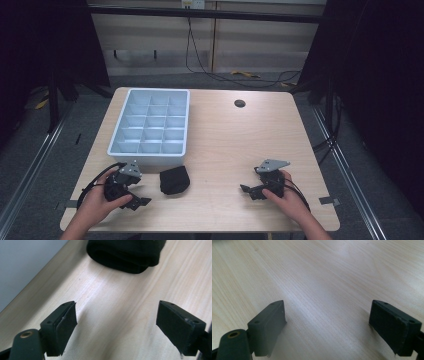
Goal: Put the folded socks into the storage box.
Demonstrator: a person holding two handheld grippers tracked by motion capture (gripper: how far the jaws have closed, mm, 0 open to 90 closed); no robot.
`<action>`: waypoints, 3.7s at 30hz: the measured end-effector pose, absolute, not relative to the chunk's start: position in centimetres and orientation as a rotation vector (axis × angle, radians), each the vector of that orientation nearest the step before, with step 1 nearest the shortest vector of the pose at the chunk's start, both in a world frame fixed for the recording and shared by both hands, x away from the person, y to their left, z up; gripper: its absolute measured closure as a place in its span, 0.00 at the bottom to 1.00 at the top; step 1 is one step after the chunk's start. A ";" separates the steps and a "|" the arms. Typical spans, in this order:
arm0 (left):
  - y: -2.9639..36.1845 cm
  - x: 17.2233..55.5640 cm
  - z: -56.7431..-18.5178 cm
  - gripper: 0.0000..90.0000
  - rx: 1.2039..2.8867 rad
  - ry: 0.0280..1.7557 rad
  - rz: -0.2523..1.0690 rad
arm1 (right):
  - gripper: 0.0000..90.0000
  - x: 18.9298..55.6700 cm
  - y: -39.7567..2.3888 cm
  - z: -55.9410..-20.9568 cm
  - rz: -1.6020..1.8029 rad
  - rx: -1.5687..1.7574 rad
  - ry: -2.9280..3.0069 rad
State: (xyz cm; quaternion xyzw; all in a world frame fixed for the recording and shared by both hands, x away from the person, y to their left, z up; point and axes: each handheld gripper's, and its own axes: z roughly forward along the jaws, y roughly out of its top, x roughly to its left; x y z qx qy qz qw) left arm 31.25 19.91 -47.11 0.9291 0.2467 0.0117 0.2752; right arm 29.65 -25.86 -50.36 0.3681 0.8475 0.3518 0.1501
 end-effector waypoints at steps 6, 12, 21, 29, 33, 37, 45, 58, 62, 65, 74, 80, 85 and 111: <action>19.6 31.6 -46.3 0.18 2.524 0.654 -0.012 | 0.14 29.6 -25.9 -50.4 1.011 1.058 2.435; 18.8 31.9 -45.3 0.18 2.584 0.615 -0.079 | 0.14 29.6 -25.9 -50.4 1.011 1.058 2.435; 17.5 32.4 -43.3 0.22 2.599 0.568 -0.106 | 0.14 29.6 -25.9 -50.4 1.011 1.058 2.435; 16.0 32.8 -41.8 0.22 2.650 0.508 -0.110 | 0.14 29.6 -25.9 -50.4 1.011 1.058 2.435; 15.3 33.0 -41.6 0.22 2.663 0.499 -0.112 | 0.14 29.6 -25.9 -50.4 1.010 1.058 2.435; 14.7 33.4 -41.3 0.22 2.676 0.491 -0.119 | 0.14 29.6 -25.9 -50.4 1.011 1.059 2.435; 13.3 33.8 -40.6 0.22 2.694 0.464 -0.116 | 0.14 29.6 -25.9 -50.4 1.010 1.058 2.435; 10.5 34.6 -40.6 0.23 2.764 0.439 -0.108 | 0.14 29.6 -25.9 -50.4 1.011 1.058 2.436; 9.8 34.6 -41.1 0.23 2.788 0.415 -0.115 | 0.14 29.6 -25.9 -50.4 1.011 1.057 2.436; 9.0 34.7 -41.8 0.25 2.812 0.416 -0.134 | 0.14 29.6 -25.9 -50.4 1.011 1.058 2.436; 7.8 35.1 -42.8 0.28 2.834 0.406 -0.165 | 0.14 29.6 -25.9 -50.4 1.011 1.058 2.436; 7.1 35.2 -43.7 0.31 2.861 0.378 -0.174 | 0.14 29.6 -25.9 -50.4 1.011 1.057 2.436; 6.8 35.3 -44.7 0.32 2.881 0.363 -0.190 | 0.14 29.6 -25.9 -50.4 1.011 1.057 2.436; 7.2 35.4 -44.8 0.85 2.905 0.473 -0.156 | 0.14 29.6 -25.9 -50.4 1.011 1.058 2.436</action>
